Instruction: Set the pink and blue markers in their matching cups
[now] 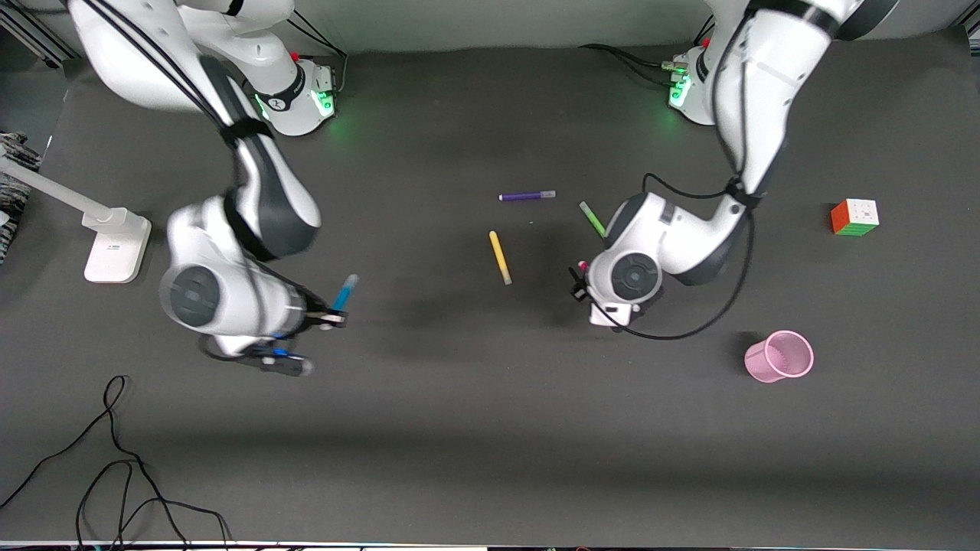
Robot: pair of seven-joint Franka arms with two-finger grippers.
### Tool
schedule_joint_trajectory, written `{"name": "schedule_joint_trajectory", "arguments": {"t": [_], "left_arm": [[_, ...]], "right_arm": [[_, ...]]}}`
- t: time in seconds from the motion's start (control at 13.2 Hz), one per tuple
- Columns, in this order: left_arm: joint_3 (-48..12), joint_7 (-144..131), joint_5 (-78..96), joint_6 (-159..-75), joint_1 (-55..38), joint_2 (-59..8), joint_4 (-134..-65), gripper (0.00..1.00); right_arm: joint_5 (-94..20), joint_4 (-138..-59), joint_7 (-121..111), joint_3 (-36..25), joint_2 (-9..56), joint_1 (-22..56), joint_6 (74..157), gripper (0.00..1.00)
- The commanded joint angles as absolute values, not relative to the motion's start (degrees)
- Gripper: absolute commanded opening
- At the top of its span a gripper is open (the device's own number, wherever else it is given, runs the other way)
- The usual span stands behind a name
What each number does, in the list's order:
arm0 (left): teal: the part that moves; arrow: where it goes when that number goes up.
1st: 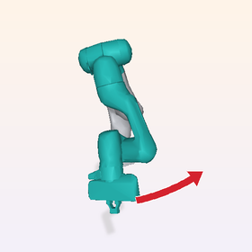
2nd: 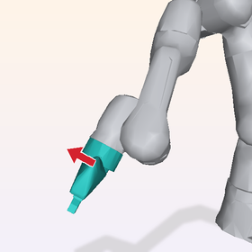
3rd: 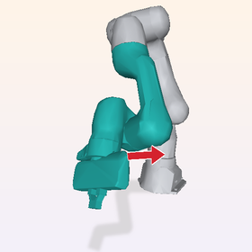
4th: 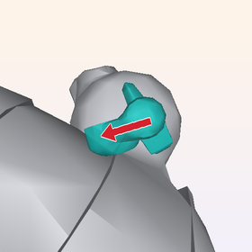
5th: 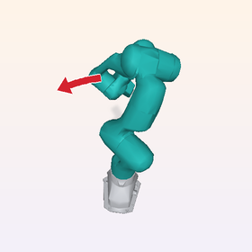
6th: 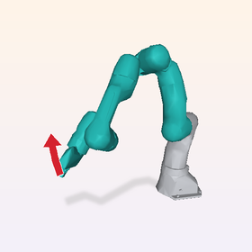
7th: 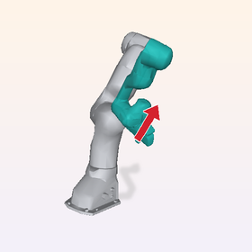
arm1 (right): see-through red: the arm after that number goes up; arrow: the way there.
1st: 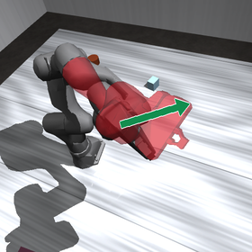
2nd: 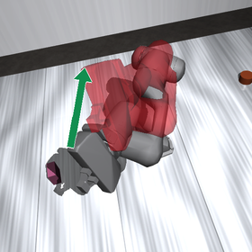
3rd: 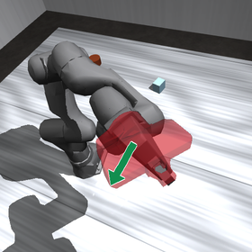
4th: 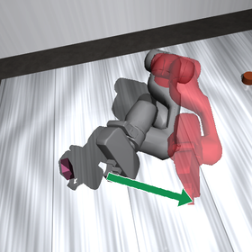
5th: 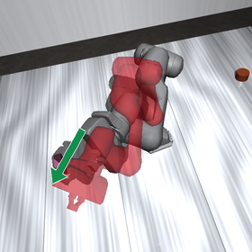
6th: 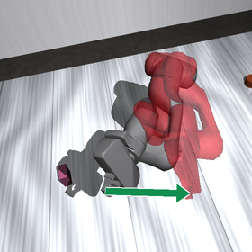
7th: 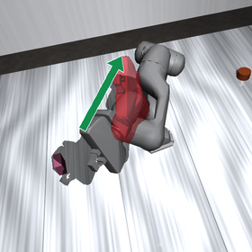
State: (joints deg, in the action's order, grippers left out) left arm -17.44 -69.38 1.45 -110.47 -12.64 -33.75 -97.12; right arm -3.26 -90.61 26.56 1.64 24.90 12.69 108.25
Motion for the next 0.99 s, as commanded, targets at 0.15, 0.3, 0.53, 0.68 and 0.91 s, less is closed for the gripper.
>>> {"name": "schedule_joint_trajectory", "arguments": {"t": [0.15,0.3,0.53,0.68,0.91], "left_arm": [[-17.2,-51.2,4.2,-84.0,-2.0,-32.5,-77.8,0.00],[-17.2,-39.6,4.6,-79.9,4.4,-34.2,-73.4,0.00],[-17.2,-26.0,6.4,-79.1,12.2,-37.7,-71.3,0.00],[-17.2,-24.0,9.8,-78.6,16.0,-41.0,-69.0,0.00],[-17.1,-19.3,14.8,-78.6,20.9,-44.5,-68.8,0.00]], "right_arm": [[2.7,-108.5,13.6,-5.4,8.6,12.9,123.0,0.00],[2.7,-120.3,6.6,-8.5,1.1,12.9,132.5,0.00],[2.9,-127.5,2.0,-11.8,-4.1,12.8,137.2,0.00],[2.9,-131.0,-5.8,-15.7,-4.7,12.8,143.8,0.00],[2.8,-136.6,-10.3,-18.0,-2.6,12.7,157.8,0.00]]}}
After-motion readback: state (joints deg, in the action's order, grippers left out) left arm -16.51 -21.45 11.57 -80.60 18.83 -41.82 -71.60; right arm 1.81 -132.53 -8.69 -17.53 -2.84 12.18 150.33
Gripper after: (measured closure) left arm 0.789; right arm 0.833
